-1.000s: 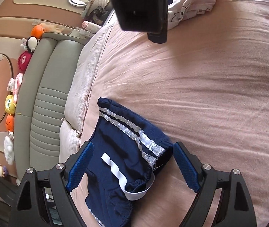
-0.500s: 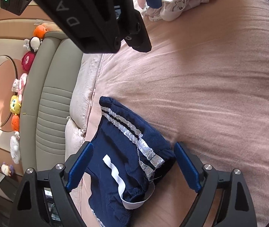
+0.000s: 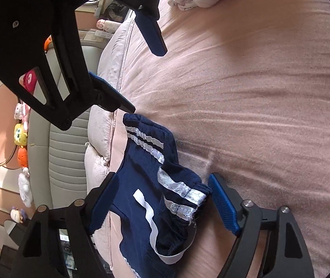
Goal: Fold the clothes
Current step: 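Close the left tool on the striped leg hem of the shorts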
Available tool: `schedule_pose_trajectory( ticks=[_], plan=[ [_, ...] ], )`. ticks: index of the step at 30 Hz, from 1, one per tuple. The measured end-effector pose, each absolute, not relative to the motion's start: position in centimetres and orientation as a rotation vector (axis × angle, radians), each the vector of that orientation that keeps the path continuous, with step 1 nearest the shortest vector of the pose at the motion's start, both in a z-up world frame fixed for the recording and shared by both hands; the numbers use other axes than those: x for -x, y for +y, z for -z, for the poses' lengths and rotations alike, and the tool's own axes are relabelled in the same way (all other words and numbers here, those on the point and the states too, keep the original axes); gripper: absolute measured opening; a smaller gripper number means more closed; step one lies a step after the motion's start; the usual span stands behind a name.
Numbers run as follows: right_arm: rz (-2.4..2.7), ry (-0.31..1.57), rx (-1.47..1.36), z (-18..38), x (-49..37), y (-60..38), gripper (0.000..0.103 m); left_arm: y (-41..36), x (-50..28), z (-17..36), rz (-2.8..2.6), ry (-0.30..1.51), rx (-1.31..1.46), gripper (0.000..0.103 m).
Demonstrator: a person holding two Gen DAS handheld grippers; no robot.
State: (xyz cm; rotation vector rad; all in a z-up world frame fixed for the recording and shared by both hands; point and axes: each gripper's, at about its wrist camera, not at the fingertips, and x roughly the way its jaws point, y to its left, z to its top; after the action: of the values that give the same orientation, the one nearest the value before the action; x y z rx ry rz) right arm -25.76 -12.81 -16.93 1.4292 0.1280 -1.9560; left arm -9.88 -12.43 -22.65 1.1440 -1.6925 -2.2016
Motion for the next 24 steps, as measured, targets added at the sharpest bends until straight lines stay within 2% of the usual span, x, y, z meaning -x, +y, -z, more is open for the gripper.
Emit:
schedule_pose_trajectory(
  ticks=[1, 2, 3, 7, 9, 14, 16, 24],
  plan=[
    [1.944, 0.120, -1.438, 17.1, 26.0, -12.9, 0.067, -12.5, 9.7, 23.0, 2.189, -1.724, -1.137, 0.058],
    [1.931, 0.117, -1.447, 17.3, 26.2, -13.1, 0.067, -12.7, 9.4, 23.3, 2.176, -1.751, -1.130, 0.041],
    [1.919, 0.113, -1.456, 17.6, 26.4, -13.2, 0.068, -12.9, 9.2, 23.6, 2.163, -1.778, -1.122, 0.029],
    [1.876, 0.139, -1.487, 18.6, 27.2, -14.2, 0.070, -14.5, 8.9, 24.2, 2.127, -1.763, -1.213, 0.023],
    [1.846, 0.135, -1.504, 18.9, 27.6, -14.9, 0.070, -15.3, 9.1, 23.6, 2.161, -1.667, -1.306, 0.020],
    [1.792, 0.126, -1.535, 19.3, 28.7, -16.5, 0.070, -17.9, 11.5, 20.4, 2.320, -1.137, -1.602, 0.018],
    [1.794, 0.129, -1.535, 19.1, 29.3, -17.1, 0.070, -18.9, 12.5, 19.8, 2.315, -0.990, -1.661, 0.017],
    [1.784, 0.121, -1.541, 18.2, 31.6, -19.3, 0.070, -20.9, 13.7, 18.7, 2.205, -0.910, -1.727, 0.016]
  ],
)
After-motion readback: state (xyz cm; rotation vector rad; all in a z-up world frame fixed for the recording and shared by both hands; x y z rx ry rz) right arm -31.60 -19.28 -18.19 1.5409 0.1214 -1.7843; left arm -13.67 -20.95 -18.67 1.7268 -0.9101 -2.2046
